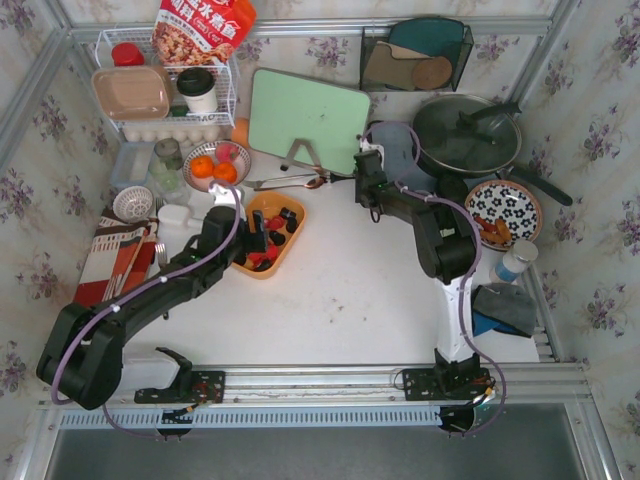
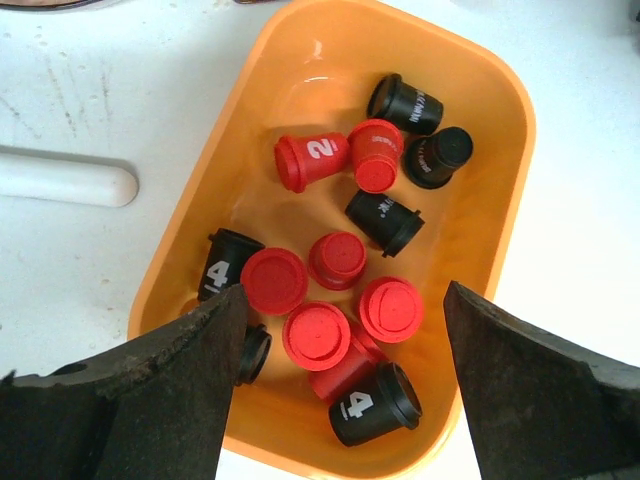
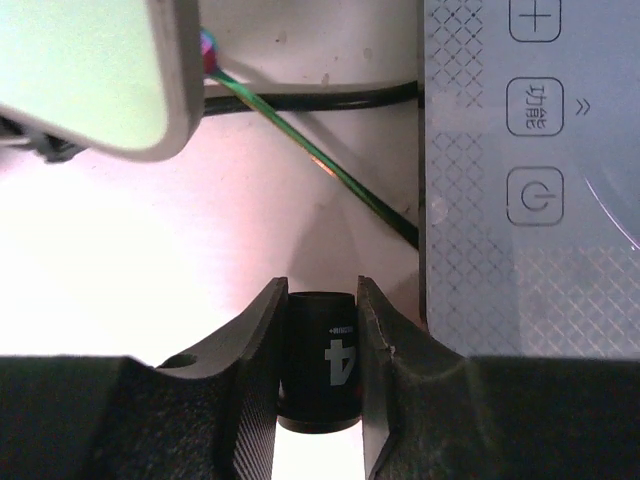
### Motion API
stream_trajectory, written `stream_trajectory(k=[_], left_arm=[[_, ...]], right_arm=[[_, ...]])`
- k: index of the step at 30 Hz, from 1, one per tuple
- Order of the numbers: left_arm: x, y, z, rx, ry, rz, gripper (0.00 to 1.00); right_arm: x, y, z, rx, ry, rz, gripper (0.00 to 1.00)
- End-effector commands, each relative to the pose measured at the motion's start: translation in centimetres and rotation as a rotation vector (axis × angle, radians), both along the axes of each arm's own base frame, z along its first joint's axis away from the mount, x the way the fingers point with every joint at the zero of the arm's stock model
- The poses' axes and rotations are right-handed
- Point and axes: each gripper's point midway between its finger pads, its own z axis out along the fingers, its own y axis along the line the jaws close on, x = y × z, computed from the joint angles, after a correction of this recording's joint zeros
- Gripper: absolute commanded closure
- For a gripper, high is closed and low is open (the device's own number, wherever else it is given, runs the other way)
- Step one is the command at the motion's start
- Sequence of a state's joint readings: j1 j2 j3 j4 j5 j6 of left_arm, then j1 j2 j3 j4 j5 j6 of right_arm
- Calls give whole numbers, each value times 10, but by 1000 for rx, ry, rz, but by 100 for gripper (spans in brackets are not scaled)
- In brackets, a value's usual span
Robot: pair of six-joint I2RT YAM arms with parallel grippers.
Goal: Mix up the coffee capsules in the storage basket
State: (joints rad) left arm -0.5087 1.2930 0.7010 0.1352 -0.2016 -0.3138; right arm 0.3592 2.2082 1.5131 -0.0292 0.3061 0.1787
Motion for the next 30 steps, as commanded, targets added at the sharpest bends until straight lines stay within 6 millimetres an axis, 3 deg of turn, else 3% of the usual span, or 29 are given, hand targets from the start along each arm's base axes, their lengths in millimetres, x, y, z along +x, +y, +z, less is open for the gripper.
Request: stream_trajectory(k=[1, 6, 9, 13, 18, 21, 22, 30], left_arm=[[4, -13, 16, -33, -80, -78, 18], [-2, -30, 32, -79, -178, -204, 19], [-8, -45, 42, -83, -265, -312, 19], [-18, -67, 63, -30, -494, -456, 19], [-39, -97, 70, 0, -652, -633, 19], [-55, -120, 75, 19, -747, -748, 18], [-61, -127, 77, 30, -776, -786, 17], [-99, -180, 89, 78, -930, -1017, 15]], right_arm=[[-5, 12, 27, 44, -39, 61, 73], [-20, 24, 63, 79, -97, 116, 76], [-40, 34, 78, 114, -117, 151, 76], [-79, 60, 97, 209, -135, 231, 76], [-130, 86, 129, 373, -179, 320, 76], [-154, 88, 144, 422, -207, 348, 76], [-171, 101, 152, 440, -215, 391, 76], [-236, 103, 183, 628, -268, 485, 77]])
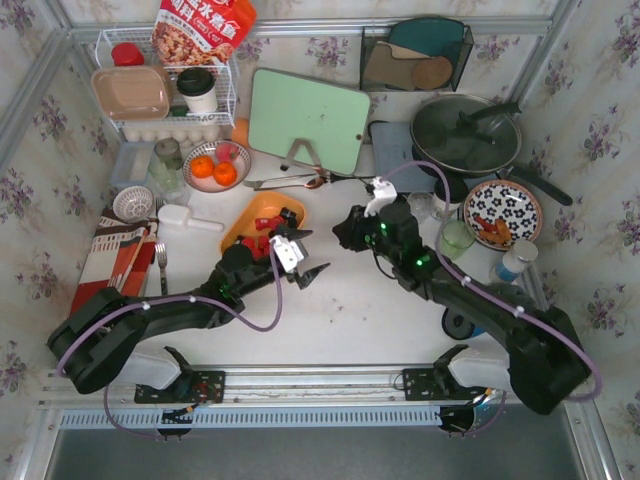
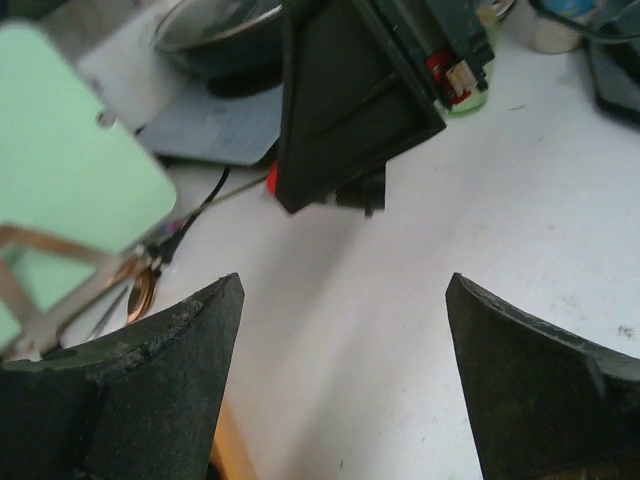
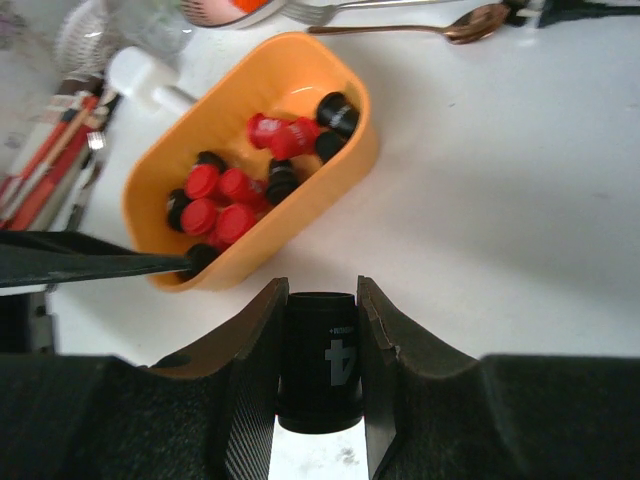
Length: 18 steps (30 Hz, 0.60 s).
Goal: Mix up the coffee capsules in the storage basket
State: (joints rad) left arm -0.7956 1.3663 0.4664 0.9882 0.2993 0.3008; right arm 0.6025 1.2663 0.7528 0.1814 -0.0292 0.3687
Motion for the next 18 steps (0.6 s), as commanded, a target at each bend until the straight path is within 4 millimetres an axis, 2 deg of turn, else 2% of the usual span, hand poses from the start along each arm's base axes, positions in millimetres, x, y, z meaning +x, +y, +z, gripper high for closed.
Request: stream_trajectory(k=[1, 3, 4, 10, 18], left_arm=[[-17, -27, 29, -14, -194, -127, 15], [-21, -33, 37, -27, -225, -136, 15], [-20, -38, 28, -10, -215, -144, 15], [-22, -49, 32, -12, -241, -137, 15], [-26, -55, 41, -22, -255, -141, 23]], right_arm=[[-26, 9, 33, 167, -52, 69, 77], [-36, 7, 37, 193, -62, 85, 77], [-40, 6, 39, 201, -65, 94, 77], [-59, 5, 41, 226, -71, 148, 77], [-66, 7, 41, 242, -66, 176, 77]])
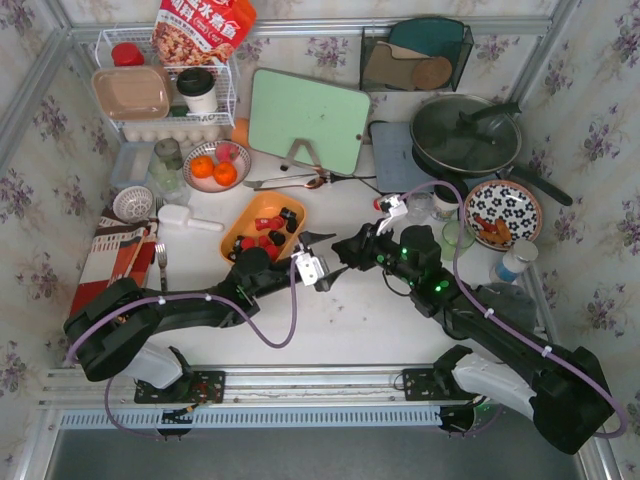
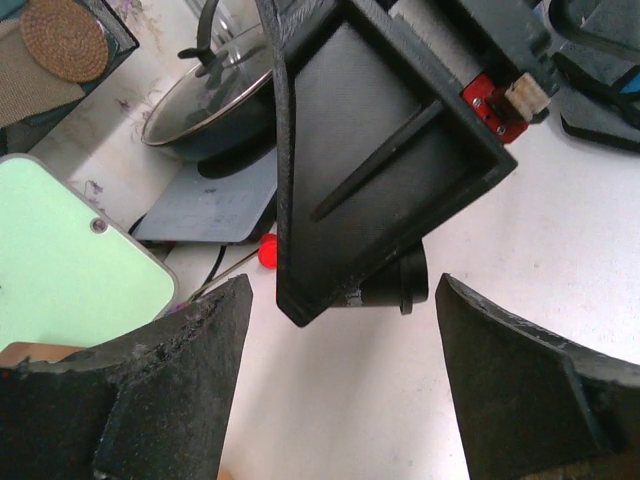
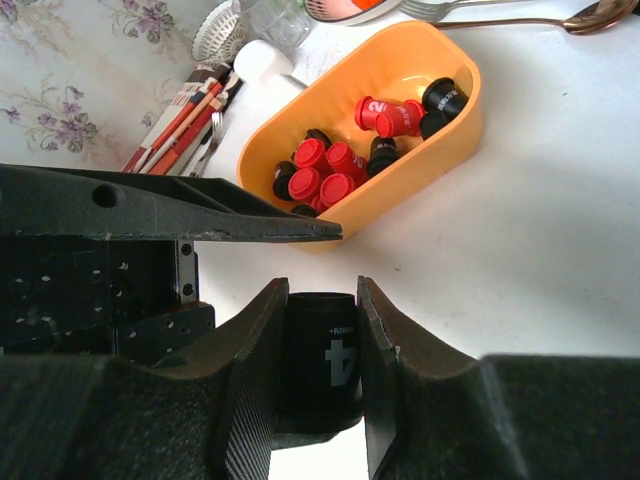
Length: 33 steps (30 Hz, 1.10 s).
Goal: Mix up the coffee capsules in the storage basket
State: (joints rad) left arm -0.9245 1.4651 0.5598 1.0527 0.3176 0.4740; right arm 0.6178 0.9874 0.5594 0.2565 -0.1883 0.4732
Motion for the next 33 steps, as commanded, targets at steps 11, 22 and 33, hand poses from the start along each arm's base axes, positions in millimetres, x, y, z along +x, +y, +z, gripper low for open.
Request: stream_trajectory(k=[11, 22, 33], left_arm=[[-4, -14, 28, -49, -52, 20, 29], [8, -10, 21, -5, -31, 95, 70], [12, -1, 17, 3, 6, 135, 77]], right_arm=[[-4, 13, 22, 78, -34, 65, 74], [-3, 9, 25, 42, -37, 52, 66], [6, -13, 29, -140, -50, -28, 33]])
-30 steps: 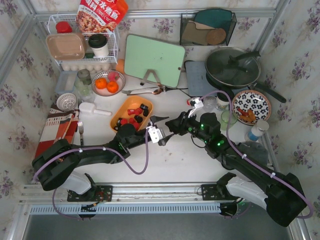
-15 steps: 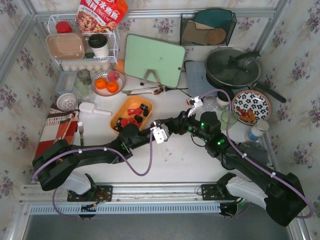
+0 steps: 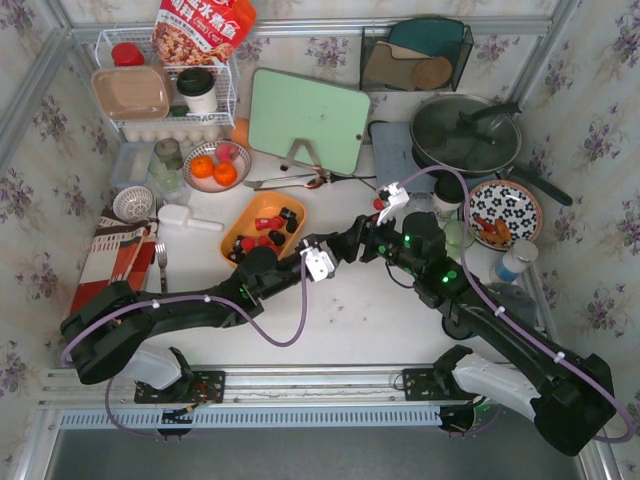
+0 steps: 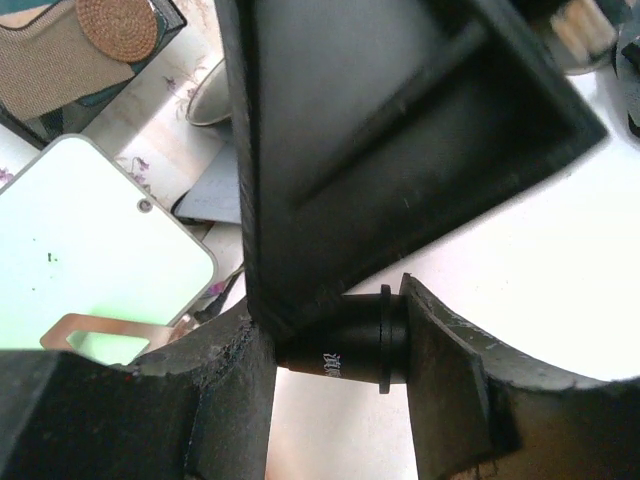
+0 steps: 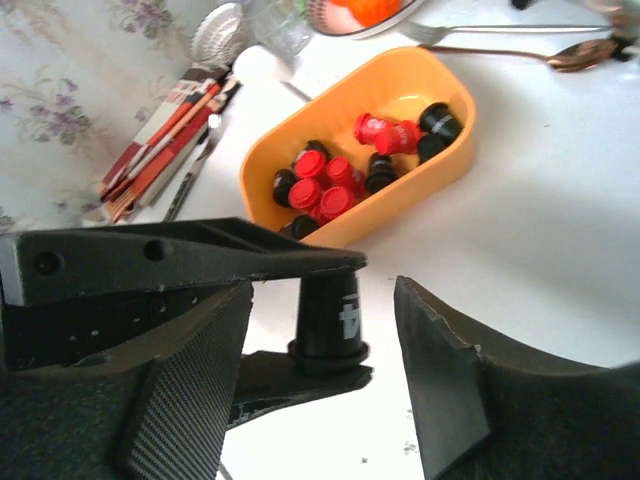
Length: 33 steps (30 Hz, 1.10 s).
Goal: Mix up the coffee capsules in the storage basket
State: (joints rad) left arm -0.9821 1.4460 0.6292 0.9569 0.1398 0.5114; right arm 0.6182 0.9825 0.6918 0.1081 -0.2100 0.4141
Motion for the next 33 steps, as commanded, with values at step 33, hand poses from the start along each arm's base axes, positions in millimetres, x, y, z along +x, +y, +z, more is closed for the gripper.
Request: stream_trajectory(k=[33], left_arm=[[191, 177, -97, 6, 735, 964, 71]], right_arm=[[40, -35, -73, -252, 95, -248, 30]])
